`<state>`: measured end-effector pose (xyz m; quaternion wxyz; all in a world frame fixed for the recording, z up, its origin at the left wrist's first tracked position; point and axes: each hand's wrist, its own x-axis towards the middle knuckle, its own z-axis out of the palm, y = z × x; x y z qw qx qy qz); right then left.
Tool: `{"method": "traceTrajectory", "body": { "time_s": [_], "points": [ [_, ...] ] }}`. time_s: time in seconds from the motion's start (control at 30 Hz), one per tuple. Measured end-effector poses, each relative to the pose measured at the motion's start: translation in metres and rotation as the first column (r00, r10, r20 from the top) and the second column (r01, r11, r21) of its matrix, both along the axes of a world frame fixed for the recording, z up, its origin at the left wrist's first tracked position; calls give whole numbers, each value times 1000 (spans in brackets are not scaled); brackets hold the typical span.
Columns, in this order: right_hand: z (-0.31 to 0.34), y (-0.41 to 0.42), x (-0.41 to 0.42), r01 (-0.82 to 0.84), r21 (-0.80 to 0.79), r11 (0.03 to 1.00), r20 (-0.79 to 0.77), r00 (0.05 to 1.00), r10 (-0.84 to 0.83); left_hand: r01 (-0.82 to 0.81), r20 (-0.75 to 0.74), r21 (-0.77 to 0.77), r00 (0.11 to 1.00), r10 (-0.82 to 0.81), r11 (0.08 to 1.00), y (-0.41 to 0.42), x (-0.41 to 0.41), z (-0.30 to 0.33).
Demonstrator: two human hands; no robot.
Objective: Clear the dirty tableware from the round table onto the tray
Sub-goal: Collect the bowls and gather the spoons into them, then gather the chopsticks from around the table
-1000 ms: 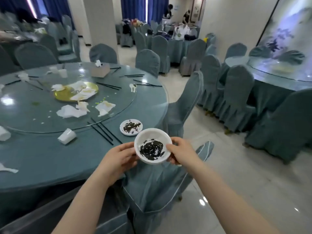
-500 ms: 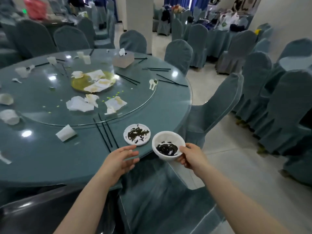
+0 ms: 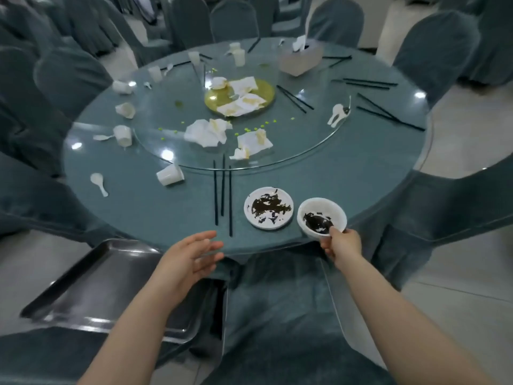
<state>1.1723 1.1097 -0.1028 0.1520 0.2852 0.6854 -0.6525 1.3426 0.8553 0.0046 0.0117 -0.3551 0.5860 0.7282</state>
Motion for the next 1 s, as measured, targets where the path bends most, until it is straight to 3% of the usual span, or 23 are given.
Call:
{"method": "traceTrajectory", "body": {
  "time_s": [0.2,0.4,0.67,0.8,1.0],
  "points": [
    [-6,-18,-15,74,-330,941,0,997,-79,-125,10,-16,992,126,992,-21,23,-3],
    [-1,-25,-16,-12,-434,901,74,996,49,-100,-5,-6,995,100,995,-26,35,-4],
    [33,-81,72,-308,-271,912,22,945,326,-101,-127,-24,987,98,995,-63,75,16],
    [59,-125,122,-280,-281,918,-106,960,260,-43,-192,-27,981,37,999,-107,116,33],
    [94,-192,176,-319,-258,912,-262,932,252,-93,-251,-47,965,78,995,-176,170,48]
  ]
}}
